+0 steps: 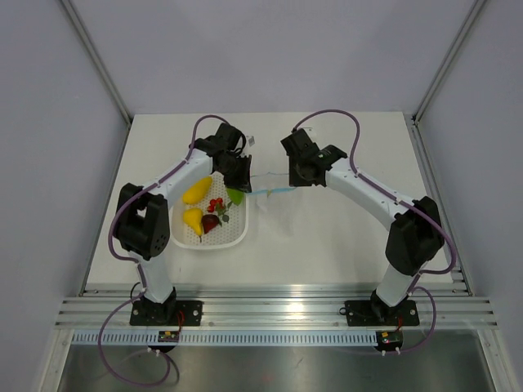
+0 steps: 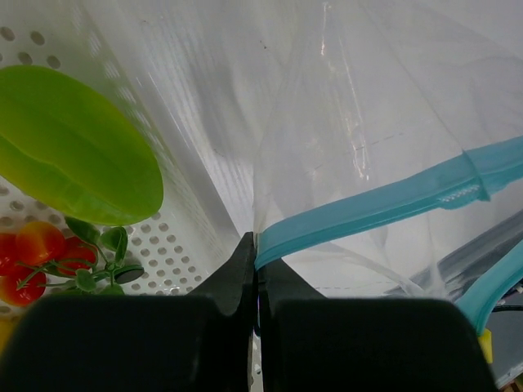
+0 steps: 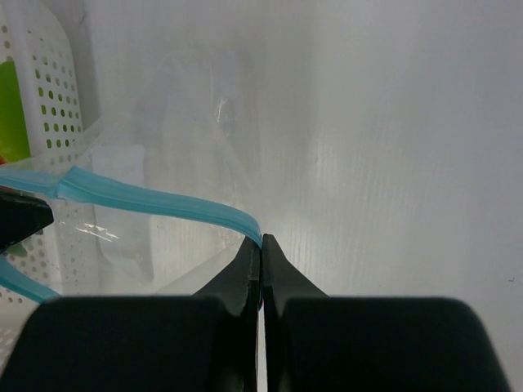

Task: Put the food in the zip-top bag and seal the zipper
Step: Open the zipper of the food storage bag.

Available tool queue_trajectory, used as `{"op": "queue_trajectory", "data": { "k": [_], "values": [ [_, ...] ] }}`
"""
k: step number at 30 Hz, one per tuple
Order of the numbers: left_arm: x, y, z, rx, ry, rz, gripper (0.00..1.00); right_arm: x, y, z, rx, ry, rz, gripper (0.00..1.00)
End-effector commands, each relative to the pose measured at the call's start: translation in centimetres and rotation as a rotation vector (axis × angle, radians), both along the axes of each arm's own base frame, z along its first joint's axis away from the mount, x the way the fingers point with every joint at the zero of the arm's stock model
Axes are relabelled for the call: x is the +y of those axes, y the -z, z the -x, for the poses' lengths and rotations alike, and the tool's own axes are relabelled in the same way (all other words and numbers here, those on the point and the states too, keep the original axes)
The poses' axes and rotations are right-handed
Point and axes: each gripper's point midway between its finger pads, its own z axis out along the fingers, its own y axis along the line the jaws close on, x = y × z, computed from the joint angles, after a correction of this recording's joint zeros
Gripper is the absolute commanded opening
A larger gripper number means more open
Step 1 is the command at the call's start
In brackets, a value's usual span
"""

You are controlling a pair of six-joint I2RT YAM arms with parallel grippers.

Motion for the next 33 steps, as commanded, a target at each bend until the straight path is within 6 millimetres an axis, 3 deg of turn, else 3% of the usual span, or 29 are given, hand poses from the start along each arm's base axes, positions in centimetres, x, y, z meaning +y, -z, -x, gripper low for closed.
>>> {"op": "queue_trajectory", "data": {
  "k": [1, 3, 8, 17, 21, 26, 33],
  "values": [
    [0.1, -1.2, -1.6, -0.072, 0.006, -0.001, 0.00, -0.7, -4.1, -1.2, -0.105, 0.034, -0.034, 0.00],
    [-0.5, -1.1, -1.5, -0.061, 0.018, 0.030, 0.00, -0.3, -4.5, -1.3, -0.108, 0.028, -0.051, 0.00],
    [-2.1, -2.3, -1.6, -0.072, 0.040, 0.124, 0.58, 0.4, -4.0, -1.3, -0.081, 0.027, -0.076, 0.00],
    [-3.1, -4.2, -1.6, -0.083, 0.052, 0.193, 0.61, 0.5, -2.5, -1.9, -0.044, 0.052, -0.037, 0.00],
    [-3.9, -6.0, -1.2, -0.097, 0.070, 0.259, 0.73, 0.7, -2.3, -2.3, -0.037, 0.049, -0.026, 0.00],
    [-5.0, -7.7, -1.3, -0.110, 0.078, 0.338, 0.74, 1.5, -1.7, -2.4, -0.025, 0.036, -0.006, 0.00],
    [-4.7, -8.7, -1.6, -0.128, 0.066, 0.340, 0.75, 2.0, -1.5, -2.5, -0.024, 0.027, 0.024, 0.00]
  ]
}}
